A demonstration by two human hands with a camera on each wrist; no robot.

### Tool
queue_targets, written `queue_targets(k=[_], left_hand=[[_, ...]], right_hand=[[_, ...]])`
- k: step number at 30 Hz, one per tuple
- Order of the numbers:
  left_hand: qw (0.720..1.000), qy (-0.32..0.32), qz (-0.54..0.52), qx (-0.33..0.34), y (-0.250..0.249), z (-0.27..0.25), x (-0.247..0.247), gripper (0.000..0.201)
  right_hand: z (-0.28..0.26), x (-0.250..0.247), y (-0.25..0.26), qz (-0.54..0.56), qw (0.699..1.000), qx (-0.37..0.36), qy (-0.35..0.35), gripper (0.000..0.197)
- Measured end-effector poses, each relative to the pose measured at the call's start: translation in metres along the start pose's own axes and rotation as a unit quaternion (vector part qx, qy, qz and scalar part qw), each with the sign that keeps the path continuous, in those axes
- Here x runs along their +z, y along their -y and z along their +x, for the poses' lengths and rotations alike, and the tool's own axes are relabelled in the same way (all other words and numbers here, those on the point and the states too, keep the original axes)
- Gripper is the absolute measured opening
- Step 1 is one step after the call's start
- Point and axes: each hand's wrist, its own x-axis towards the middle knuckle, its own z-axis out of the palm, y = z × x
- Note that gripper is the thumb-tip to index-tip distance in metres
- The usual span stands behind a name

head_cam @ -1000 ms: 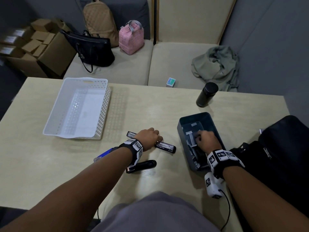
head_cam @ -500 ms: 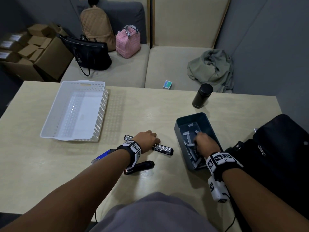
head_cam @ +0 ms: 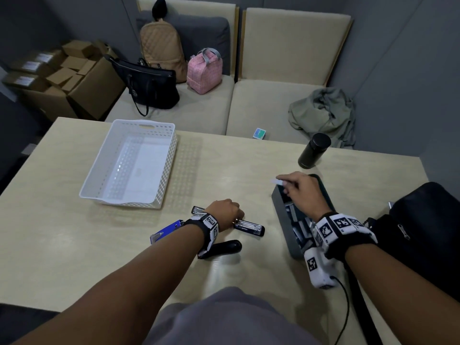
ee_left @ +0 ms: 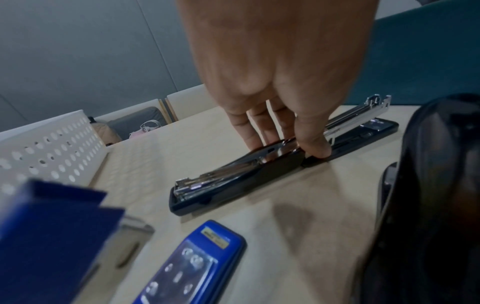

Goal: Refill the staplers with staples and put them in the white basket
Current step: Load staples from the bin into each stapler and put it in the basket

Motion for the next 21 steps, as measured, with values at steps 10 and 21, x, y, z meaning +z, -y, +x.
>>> queue_targets(k=[10, 21], left_hand=[[0.999, -0.017, -0.02, -0.026, 0.023, -0.018, 0.009, 0.026], [0.998, -0.02, -0.049, -0.019, 0.032, -0.015, 0.013, 0.025]], right_hand=[[-0.025, 0.079, 0.031, -0.072, 0.98, 0.071, 0.173, 0.018], [-0.036, 0.115, 0.017, -0.098, 0.976, 0.09, 0.173, 0.014]])
